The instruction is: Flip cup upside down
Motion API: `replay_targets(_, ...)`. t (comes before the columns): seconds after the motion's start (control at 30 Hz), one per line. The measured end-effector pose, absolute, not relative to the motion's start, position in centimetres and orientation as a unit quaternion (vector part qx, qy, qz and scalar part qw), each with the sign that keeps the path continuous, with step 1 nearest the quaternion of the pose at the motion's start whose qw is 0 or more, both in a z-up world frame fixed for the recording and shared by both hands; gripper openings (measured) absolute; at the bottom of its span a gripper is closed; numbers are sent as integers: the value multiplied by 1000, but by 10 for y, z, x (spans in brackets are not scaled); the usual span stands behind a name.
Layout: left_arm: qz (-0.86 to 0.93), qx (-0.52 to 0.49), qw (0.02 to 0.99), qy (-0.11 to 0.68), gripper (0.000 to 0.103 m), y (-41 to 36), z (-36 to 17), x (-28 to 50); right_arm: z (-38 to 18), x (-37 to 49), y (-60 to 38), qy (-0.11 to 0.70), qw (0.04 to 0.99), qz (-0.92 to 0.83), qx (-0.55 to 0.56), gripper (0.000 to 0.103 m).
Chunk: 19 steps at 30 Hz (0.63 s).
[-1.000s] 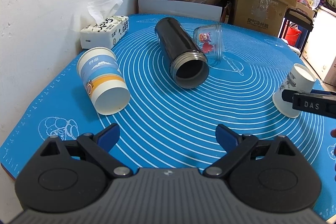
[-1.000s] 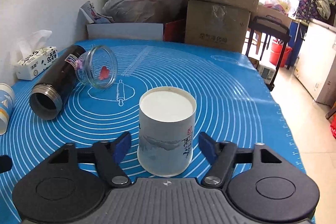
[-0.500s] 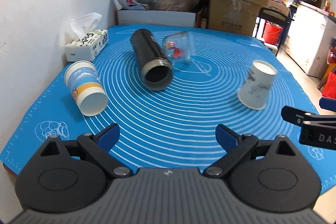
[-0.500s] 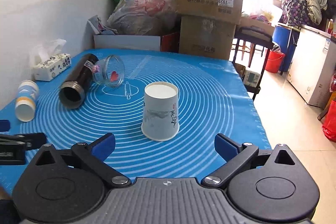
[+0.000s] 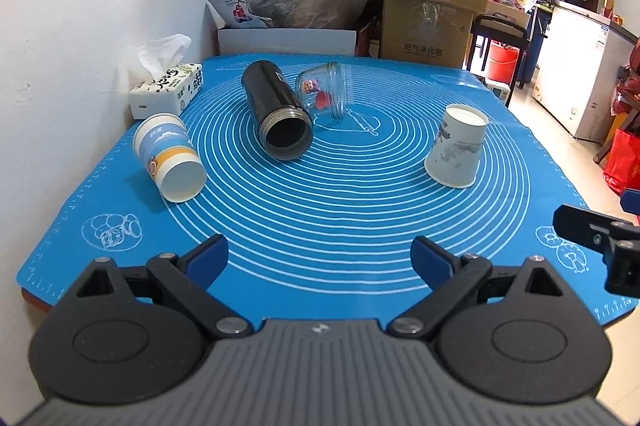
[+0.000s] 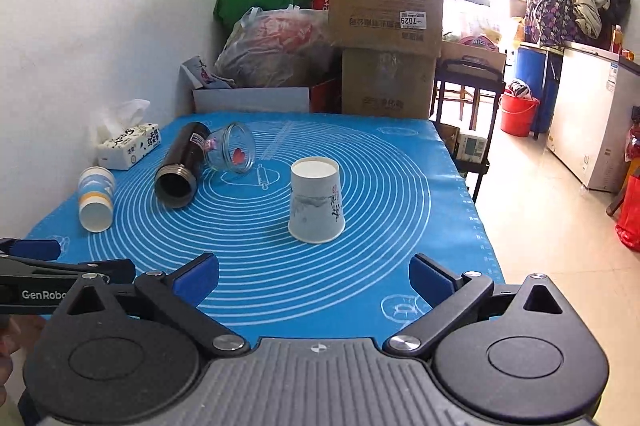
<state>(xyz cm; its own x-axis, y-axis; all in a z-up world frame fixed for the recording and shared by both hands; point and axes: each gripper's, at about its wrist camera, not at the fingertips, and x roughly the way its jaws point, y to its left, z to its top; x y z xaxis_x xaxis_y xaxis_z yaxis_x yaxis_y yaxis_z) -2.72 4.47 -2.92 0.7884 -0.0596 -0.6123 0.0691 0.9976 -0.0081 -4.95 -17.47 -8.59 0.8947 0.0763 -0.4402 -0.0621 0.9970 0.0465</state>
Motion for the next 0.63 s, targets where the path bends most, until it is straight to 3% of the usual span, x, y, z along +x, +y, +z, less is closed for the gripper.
replay_targets(0.63,-35,18,946,321,97,42,-28,-43,-92,-71,-177,232,972,40,19,103)
